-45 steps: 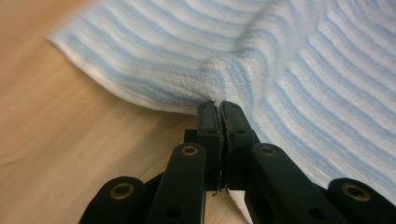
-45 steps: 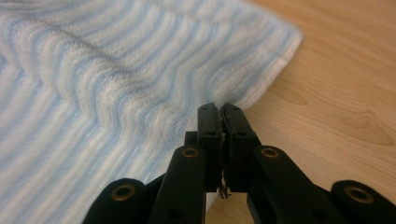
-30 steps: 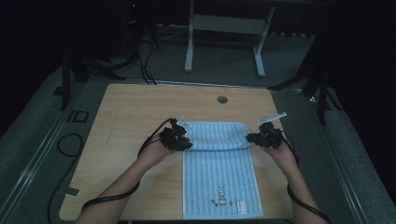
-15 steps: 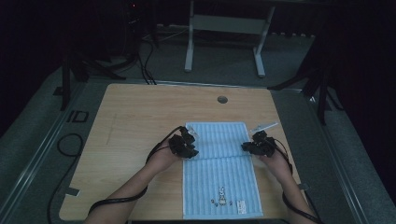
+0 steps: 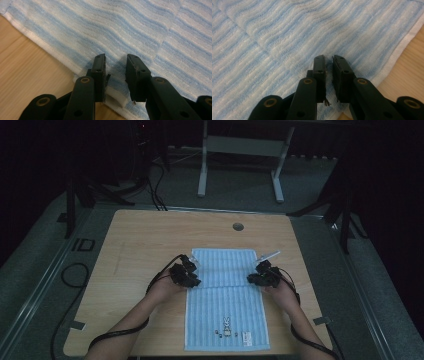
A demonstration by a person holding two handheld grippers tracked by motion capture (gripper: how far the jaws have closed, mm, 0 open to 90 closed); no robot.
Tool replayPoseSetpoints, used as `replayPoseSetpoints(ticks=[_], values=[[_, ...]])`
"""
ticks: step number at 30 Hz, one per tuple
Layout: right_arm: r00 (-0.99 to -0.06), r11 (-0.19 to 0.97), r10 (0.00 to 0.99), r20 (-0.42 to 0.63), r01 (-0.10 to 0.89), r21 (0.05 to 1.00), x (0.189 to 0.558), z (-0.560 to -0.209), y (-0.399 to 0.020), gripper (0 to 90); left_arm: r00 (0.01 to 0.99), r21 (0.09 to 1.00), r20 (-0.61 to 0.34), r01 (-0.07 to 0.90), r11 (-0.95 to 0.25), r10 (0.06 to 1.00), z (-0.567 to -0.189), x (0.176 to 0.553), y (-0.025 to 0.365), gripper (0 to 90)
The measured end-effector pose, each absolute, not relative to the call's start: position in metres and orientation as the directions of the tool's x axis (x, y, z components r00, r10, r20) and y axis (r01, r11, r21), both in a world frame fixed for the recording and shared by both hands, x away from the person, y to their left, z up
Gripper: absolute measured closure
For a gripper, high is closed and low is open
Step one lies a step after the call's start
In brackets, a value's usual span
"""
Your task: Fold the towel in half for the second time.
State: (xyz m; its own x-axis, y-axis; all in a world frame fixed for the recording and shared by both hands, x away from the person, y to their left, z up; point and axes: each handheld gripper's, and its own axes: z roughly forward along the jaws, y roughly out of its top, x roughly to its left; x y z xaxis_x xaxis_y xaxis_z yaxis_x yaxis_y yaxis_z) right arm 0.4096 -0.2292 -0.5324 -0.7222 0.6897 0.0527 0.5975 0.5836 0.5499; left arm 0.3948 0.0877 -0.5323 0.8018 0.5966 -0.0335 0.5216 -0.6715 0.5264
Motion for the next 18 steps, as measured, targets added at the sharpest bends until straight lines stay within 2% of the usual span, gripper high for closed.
replayPoseSetpoints(ticks=[8, 15, 18], values=[[-0.724, 0.583, 0.688, 0.049, 0.592, 0.556, 0.415, -0.533, -0.205, 80.5, 0.786, 0.524, -0.051, 0.547, -0.653, 0.616, -0.532, 0.4, 0.111, 68.8], [-0.721, 0.583, 0.691, 0.05, 0.597, 0.551, 0.413, -0.533, -0.196, 80.4, 0.787, 0.514, -0.037, 0.544, -0.663, 0.616, -0.532, 0.395, 0.115, 68.8], [-0.736, 0.598, 0.675, 0.056, 0.59, 0.542, 0.413, -0.529, -0.195, 77.9, 0.765, 0.511, -0.082, 0.582, -0.632, 0.639, -0.528, 0.4, 0.117, 65.5]])
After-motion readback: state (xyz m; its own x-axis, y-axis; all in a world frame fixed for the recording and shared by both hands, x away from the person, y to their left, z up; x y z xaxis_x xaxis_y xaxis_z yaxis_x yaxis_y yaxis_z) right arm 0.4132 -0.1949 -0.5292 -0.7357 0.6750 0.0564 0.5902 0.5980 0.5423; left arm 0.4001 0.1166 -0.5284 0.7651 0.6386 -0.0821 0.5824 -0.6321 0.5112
